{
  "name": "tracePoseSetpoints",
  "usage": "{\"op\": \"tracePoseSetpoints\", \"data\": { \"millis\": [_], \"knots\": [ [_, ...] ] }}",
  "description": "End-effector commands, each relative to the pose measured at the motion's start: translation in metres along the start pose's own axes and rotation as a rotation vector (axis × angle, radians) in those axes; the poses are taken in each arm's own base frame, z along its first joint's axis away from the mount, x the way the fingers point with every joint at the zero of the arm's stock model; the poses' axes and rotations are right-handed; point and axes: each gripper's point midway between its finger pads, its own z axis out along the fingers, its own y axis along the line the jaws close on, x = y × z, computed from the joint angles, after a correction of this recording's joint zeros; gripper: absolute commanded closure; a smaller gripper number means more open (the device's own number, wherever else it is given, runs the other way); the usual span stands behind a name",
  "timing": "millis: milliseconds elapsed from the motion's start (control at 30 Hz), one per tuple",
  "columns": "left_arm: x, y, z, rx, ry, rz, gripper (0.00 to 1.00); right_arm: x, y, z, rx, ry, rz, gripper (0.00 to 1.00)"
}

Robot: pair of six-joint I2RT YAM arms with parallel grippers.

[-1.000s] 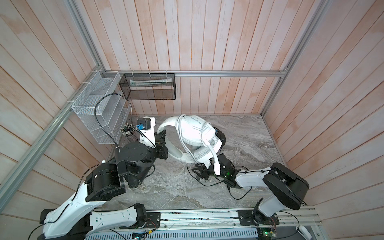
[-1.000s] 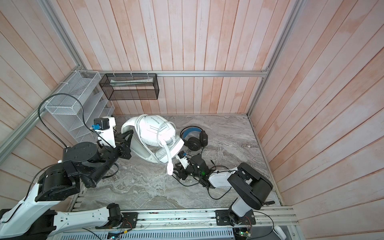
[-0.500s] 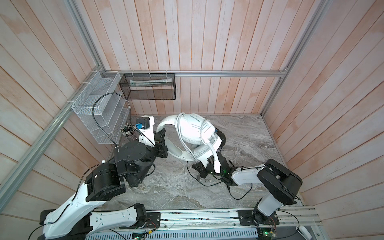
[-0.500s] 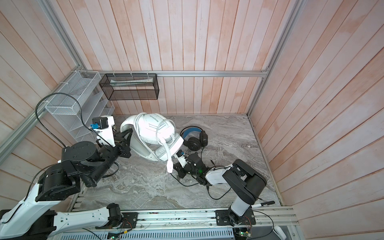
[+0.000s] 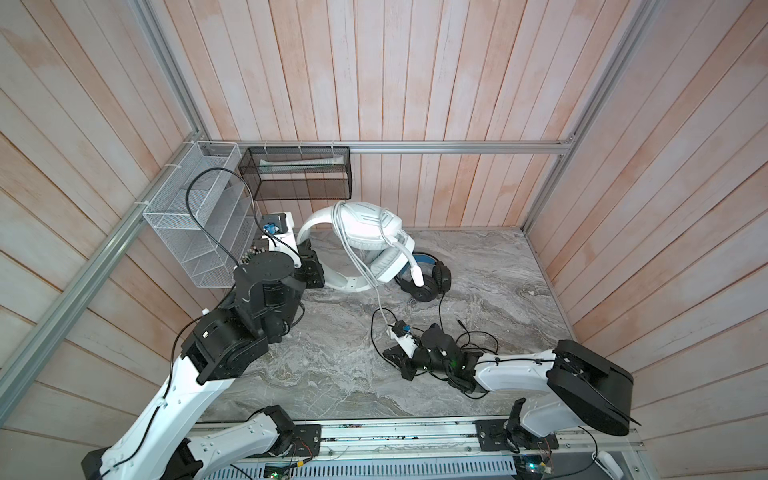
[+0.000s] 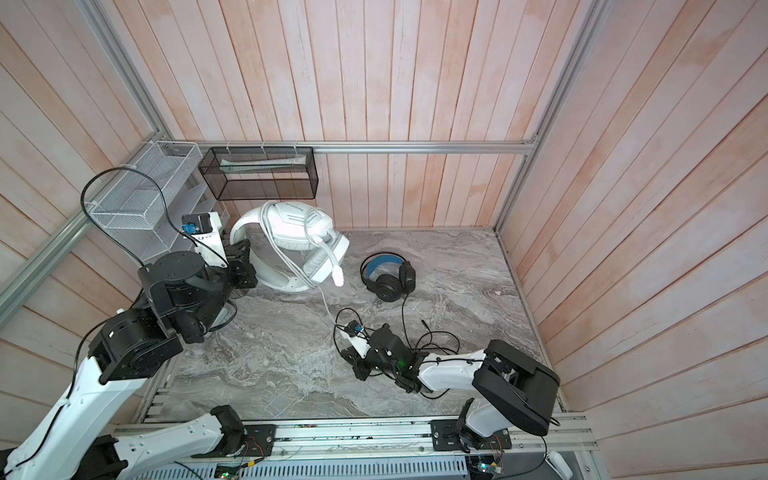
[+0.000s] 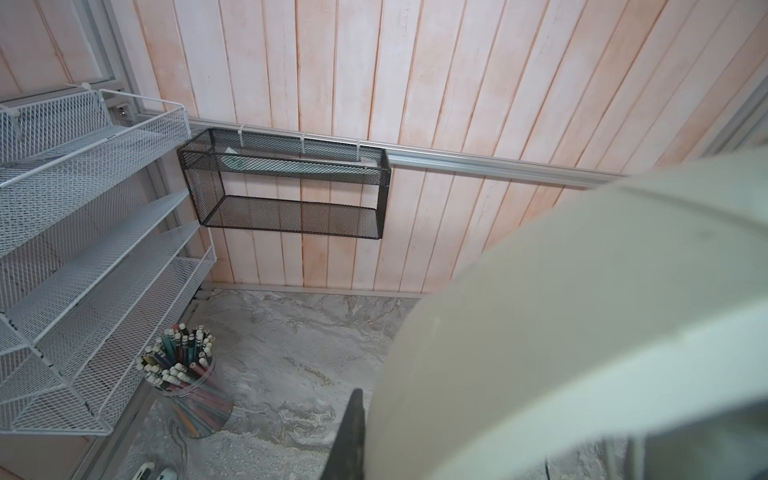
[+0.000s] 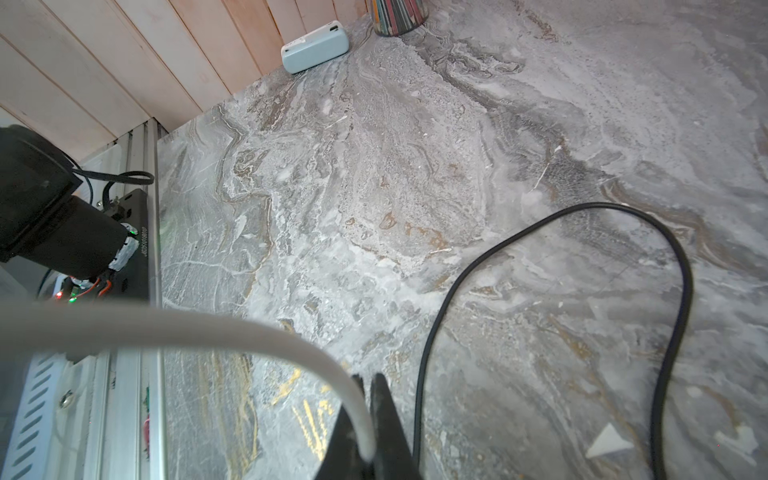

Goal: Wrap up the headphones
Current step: 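Lower the white headset with the left gripper while the right gripper lifts the cable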

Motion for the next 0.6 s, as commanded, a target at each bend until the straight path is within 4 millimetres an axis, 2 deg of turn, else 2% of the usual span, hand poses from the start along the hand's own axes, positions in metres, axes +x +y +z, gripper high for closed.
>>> {"op": "tracePoseSetpoints", "data": {
  "millis": [0,100,200,300,433,567],
  "knots": [
    [-0.017,0.009,0.018,0.03,-0.023,-0.109,1.0,0.009,0.017,-0.008,0.011,0.033,-0.03,1.0],
    [0.002,0.033,0.055,-0.017,0.048,-0.135,1.0,0.009,0.039,-0.014,-0.008,0.054,-0.069,1.0],
    [0.035,0.056,0.09,-0.107,0.124,-0.105,1.0,-0.009,0.065,-0.026,-0.02,0.036,-0.133,1.0],
    [0.075,0.068,0.116,-0.178,0.207,-0.046,1.0,-0.035,0.087,-0.043,-0.032,0.011,-0.192,1.0],
    [0.125,0.071,0.136,-0.193,0.303,-0.025,1.0,-0.074,0.107,-0.067,-0.006,-0.014,-0.292,1.0],
    [0.162,0.074,0.142,-0.22,0.371,0.017,1.0,-0.118,0.115,-0.099,0.047,-0.039,-0.39,1.0]
  ]
}}
